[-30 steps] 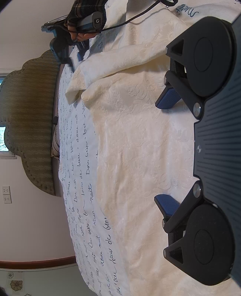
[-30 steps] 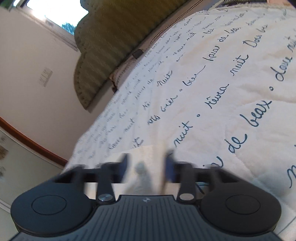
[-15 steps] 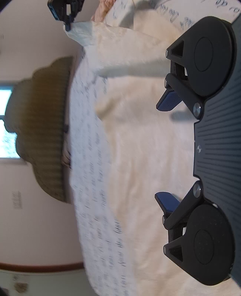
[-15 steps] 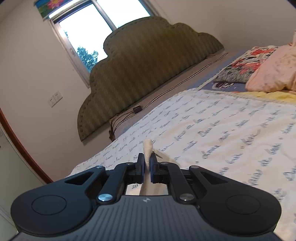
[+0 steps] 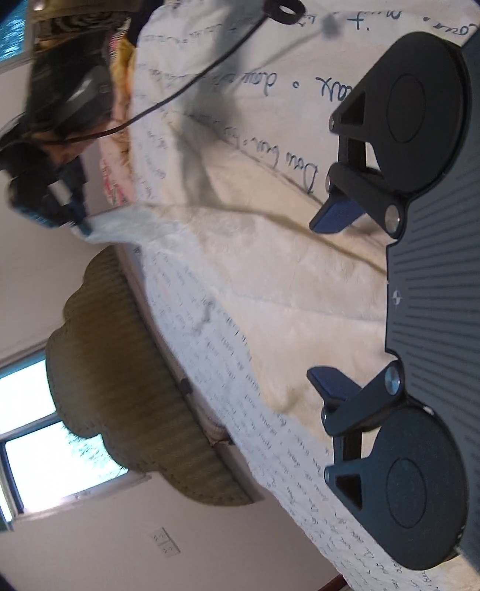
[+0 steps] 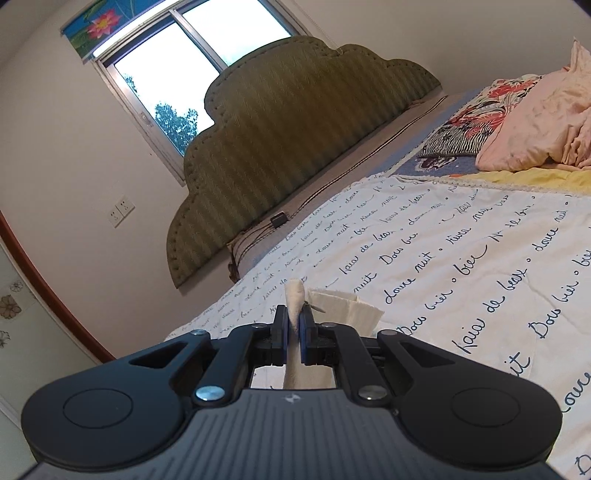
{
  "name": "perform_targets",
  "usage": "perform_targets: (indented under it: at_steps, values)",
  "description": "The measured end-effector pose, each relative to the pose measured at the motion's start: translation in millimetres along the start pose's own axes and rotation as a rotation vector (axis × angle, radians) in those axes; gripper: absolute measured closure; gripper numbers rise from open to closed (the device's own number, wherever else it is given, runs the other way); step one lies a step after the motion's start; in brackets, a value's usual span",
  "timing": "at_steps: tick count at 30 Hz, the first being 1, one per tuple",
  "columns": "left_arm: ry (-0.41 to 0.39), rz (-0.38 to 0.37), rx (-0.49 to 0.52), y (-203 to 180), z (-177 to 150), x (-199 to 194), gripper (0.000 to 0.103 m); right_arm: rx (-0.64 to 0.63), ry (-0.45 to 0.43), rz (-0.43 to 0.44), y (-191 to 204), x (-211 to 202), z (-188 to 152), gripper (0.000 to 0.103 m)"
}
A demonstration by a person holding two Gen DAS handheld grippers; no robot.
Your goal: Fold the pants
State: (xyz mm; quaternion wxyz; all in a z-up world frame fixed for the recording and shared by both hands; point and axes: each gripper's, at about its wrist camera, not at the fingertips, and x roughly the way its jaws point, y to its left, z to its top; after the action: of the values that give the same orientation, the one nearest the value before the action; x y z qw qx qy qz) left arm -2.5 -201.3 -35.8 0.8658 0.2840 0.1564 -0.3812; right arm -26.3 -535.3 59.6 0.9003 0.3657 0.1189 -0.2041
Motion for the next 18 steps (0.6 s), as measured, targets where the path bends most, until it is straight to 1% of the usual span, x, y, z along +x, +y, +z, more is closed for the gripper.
perform_targets:
  at_steps: [2, 4, 6, 7, 9, 12, 14, 16, 18]
  values:
    - [0.011, -0.003, 0.010, -6.3, 1.1, 9.1, 0.035, 0.016, -0.008, 0.015, 0.0, -3.7, 3.7, 0.097]
    - [0.023, 0.015, 0.021, -11.8, 0.8, 18.0, 0.036, 0.033, -0.016, 0.029, -0.4, -7.3, 8.7, 0.097]
    - [0.027, 0.046, 0.035, -14.4, 0.8, 23.2, 0.048, 0.044, -0.028, 0.046, 0.6, -12.8, 13.3, 0.097]
    - [0.030, 0.055, 0.039, -15.5, 1.1, 25.6, 0.052, 0.039, -0.033, 0.052, 2.0, -15.4, 14.9, 0.097]
    - [0.032, 0.052, 0.026, -12.4, 1.3, 26.1, 0.072, 0.010, -0.041, 0.050, 5.5, -20.0, 16.9, 0.097]
    - [0.033, 0.033, -0.013, -7.5, 0.1, 25.0, 0.087, -0.015, -0.043, 0.017, 3.4, -23.3, 13.8, 0.097]
    - [0.035, 0.017, -0.036, -3.0, -1.2, 20.7, 0.088, -0.016, -0.036, -0.020, -4.9, -23.4, 8.6, 0.097]
    - [0.046, -0.011, -0.062, -0.7, -2.3, 22.1, 0.088, -0.012, -0.007, -0.081, -20.8, -20.3, -1.0, 0.096]
    - [0.061, -0.037, -0.101, 3.0, -4.1, 23.8, 0.088, 0.027, 0.033, -0.132, -42.5, -14.6, -11.6, 0.096]
